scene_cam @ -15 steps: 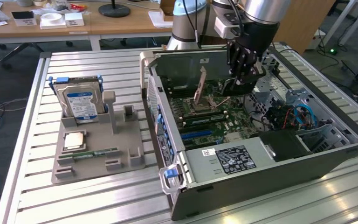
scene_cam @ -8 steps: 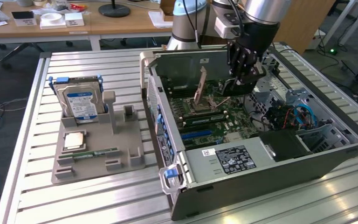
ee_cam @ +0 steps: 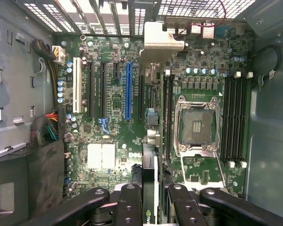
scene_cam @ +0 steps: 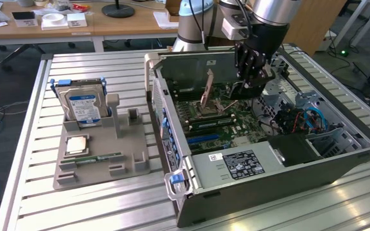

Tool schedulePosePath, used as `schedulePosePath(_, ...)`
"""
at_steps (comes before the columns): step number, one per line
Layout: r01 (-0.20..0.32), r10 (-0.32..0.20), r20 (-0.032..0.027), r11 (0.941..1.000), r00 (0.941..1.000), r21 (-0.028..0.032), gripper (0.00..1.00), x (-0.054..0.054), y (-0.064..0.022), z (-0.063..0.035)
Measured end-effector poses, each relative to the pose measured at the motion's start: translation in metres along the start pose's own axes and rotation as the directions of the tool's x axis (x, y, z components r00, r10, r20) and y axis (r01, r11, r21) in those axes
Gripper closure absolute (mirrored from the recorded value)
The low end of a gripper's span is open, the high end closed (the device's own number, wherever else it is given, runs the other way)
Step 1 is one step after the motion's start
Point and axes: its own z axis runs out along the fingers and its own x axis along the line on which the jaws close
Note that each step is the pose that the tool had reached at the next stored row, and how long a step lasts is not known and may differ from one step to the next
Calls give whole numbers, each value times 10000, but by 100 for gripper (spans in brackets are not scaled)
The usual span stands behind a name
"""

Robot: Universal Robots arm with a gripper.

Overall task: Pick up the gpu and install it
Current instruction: 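Insert the gpu into the slot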

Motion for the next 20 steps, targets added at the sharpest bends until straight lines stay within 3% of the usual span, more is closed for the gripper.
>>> schedulePosePath(20,0,0,-2,10000,10000,0,74,1,0,20)
